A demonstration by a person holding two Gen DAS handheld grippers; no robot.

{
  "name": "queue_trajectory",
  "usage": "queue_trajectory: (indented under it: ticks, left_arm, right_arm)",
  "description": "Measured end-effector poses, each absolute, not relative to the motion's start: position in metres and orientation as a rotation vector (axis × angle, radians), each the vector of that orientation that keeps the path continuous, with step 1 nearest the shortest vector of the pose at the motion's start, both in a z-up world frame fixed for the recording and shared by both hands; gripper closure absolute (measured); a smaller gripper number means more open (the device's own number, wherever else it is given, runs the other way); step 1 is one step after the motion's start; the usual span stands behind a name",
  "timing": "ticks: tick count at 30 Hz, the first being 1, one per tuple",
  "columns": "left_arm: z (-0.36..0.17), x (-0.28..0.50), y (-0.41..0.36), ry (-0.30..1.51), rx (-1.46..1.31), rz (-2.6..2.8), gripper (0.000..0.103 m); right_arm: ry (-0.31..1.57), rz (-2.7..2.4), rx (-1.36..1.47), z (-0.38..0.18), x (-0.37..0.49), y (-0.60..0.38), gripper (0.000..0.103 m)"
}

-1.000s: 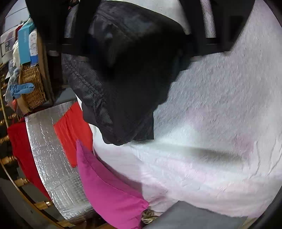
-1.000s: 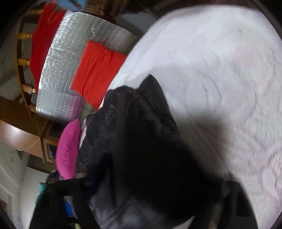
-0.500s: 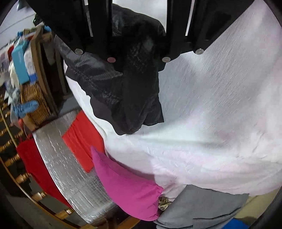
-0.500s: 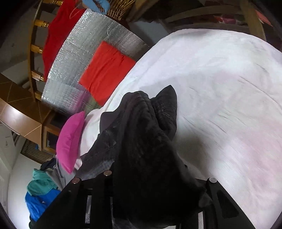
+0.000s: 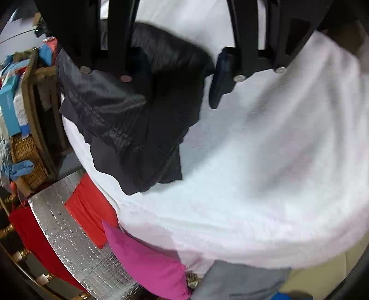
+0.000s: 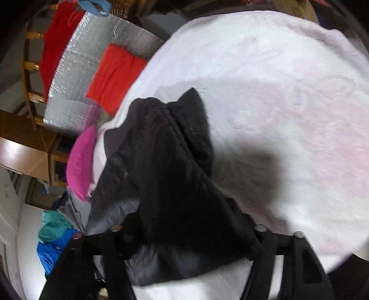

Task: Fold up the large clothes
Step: 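Close both tools on the edge of the black jacket bundle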

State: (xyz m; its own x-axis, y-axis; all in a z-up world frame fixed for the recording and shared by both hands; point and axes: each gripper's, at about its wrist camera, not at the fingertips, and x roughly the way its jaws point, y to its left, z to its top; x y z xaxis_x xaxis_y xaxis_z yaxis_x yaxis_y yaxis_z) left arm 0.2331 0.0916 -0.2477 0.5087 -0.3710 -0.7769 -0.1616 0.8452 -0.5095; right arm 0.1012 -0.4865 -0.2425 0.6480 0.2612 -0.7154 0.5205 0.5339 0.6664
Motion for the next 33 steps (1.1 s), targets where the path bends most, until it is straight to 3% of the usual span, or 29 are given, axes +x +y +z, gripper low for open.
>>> queue_trajectory:
  ticks: [1, 8, 13, 21, 29, 31, 32, 33]
  left_arm:
    - [-0.241, 0.227, 0.096, 1.047, -0.562, -0.138, 0.045]
    - [-0.178, 0.229, 0.116, 0.931, -0.403, -0.059, 0.036]
    - [-0.159, 0.294, 0.071, 0.951, -0.344, -0.167, 0.027]
    - [-0.217, 0.406, 0.011, 1.161, -0.411, -0.227, 0.027]
    - [-0.254, 0.436, -0.013, 1.208, -0.376, -0.237, 0.027]
    - [-0.255, 0.436, -0.014, 1.19, -0.345, -0.236, 0.03]
    - [-0.256, 0.436, -0.016, 1.187, -0.33, -0.232, 0.035]
    - [-0.258, 0.436, -0.018, 1.186, -0.299, -0.211, 0.05]
  right_arm:
    - [0.909, -0.181, 0.994, -0.236, 0.092, -0.49, 0.032]
    - [0.879, -0.3, 0.69, -0.172, 0.051, -0.523, 0.03]
    - [0.844, -0.237, 0.618, -0.142, 0.115, -0.522, 0.026]
    - [1.019, -0.201, 0.454, -0.182, 0.277, -0.501, 0.024]
    - [1.11, -0.134, 0.497, -0.229, 0.325, -0.513, 0.024]
    - [1.13, -0.12, 0.474, -0.233, 0.331, -0.506, 0.027]
    - [1.122, -0.128, 0.395, -0.231, 0.332, -0.496, 0.038]
    - [1.116, -0.134, 0.313, -0.229, 0.334, -0.484, 0.059]
